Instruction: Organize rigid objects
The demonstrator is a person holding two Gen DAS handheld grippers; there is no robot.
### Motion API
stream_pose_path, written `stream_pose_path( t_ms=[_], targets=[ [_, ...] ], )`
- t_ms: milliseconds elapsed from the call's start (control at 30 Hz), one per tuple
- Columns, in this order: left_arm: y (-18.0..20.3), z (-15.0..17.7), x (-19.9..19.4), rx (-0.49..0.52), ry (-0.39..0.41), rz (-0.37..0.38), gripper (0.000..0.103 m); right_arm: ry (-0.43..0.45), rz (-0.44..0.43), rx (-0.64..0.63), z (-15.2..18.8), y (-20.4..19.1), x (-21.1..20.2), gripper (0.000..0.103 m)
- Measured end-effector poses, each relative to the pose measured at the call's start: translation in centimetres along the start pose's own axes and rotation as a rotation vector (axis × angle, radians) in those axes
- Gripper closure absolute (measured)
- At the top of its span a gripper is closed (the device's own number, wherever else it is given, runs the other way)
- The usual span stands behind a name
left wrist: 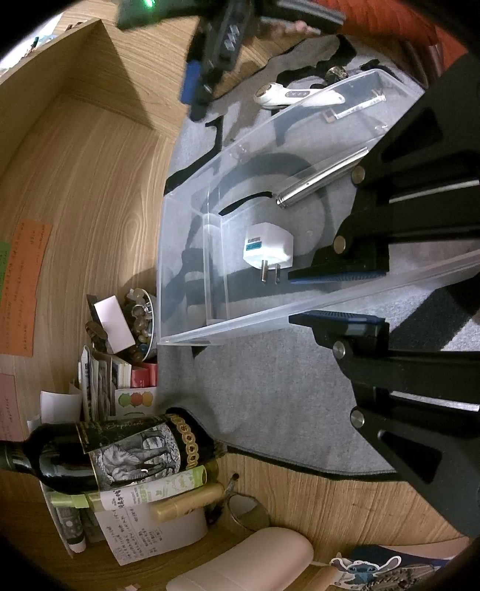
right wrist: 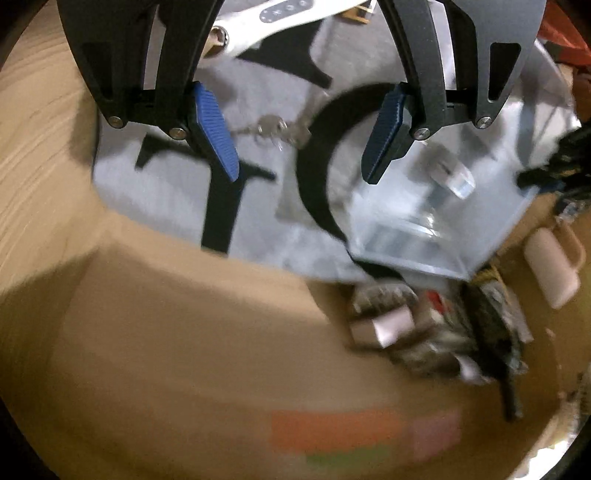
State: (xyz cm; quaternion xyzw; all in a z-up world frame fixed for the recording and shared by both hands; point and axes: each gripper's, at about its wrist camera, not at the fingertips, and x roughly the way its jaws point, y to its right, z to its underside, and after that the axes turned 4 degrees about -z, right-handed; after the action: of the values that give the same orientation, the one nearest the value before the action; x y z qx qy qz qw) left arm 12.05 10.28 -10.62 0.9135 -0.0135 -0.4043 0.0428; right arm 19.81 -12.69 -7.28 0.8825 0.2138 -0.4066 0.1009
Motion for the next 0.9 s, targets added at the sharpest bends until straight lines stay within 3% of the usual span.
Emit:
stream_pose_path(
  t_ms=[200, 300, 367, 467, 500, 900],
  targets=[
    [0.1, 0.0, 0.0, 0.004, 0.001, -0.002, 0.090, -0.172, -0.034, 0.038, 2.4, 1.3, 4.9, 0.037],
    [0.1, 0.0, 0.0, 0.003, 0.000, -0.002, 0.090, -0.214, -0.053, 0.045, 3.2, 1.3, 5.8, 0.038],
    [0.1, 0.0, 0.0, 0.004, 0.000, -0.002, 0.090, -0.219, -0.064, 0.043, 3.4, 1.1, 5.8, 0.044],
    [0.1, 0.0, 0.0, 0.004, 0.000, -0.002, 0.090, -0.231, -0.119, 0.042, 3.7, 0.9, 5.5, 0.063],
    [0.1, 0.0, 0.0, 0.004, 0.000, -0.001, 0.090, -0.235, -0.134, 0.039, 3.8, 0.8, 5.4, 0.065],
    [0.2, 0.0, 0.0, -0.002, -0.002, 0.001, 0.090, -0.251, -0.069, 0.048, 2.4, 1.1, 7.9, 0.074]
  ],
)
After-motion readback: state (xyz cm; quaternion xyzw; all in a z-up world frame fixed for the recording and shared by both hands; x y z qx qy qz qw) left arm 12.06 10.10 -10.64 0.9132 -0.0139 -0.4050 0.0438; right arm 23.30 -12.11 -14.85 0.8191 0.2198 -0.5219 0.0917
